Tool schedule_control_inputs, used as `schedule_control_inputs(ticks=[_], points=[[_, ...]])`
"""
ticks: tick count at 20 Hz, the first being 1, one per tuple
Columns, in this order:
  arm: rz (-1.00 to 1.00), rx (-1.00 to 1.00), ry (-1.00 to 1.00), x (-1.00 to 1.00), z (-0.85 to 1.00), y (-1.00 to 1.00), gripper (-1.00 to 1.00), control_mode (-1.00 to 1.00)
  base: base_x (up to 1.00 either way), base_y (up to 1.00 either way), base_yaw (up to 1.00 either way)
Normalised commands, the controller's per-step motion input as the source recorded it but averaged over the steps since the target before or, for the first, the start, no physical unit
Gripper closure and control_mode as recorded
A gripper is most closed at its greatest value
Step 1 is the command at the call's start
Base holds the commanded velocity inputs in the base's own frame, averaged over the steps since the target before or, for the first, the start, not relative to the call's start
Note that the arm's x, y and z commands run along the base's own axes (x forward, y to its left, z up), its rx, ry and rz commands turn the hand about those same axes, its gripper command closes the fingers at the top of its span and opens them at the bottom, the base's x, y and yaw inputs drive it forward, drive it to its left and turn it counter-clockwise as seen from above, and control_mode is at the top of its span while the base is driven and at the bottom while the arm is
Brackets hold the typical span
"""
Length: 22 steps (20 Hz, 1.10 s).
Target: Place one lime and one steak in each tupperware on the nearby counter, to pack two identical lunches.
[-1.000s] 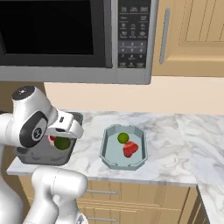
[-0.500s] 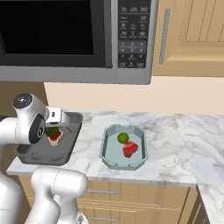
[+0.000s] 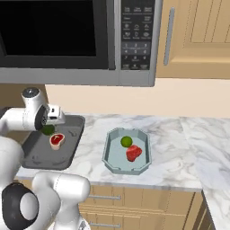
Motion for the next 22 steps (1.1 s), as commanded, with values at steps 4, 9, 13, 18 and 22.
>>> schedule_control_inputs(ticks=[4, 9, 13, 18, 22], points=[[0.04, 0.00, 0.19, 0.00, -0.45, 0.46, 1.00, -1.00, 0.00, 0.00, 0.00], [0.09, 0.00, 0.19, 0.00, -0.62, 0.55, 1.00, -1.00, 0.00, 0.00, 0.00], [0.08, 0.00, 0.12, 0.00, -0.53, 0.37, 1.00, -1.00, 0.00, 0.00, 0.00], [0.06, 0.00, 0.05, 0.04, -0.56, 0.23, 1.00, -1.00, 0.00, 0.00, 0.00], [0.04, 0.00, 0.00, 0.15, -0.59, 0.01, 1.00, -1.00, 0.00, 0.00, 0.00]])
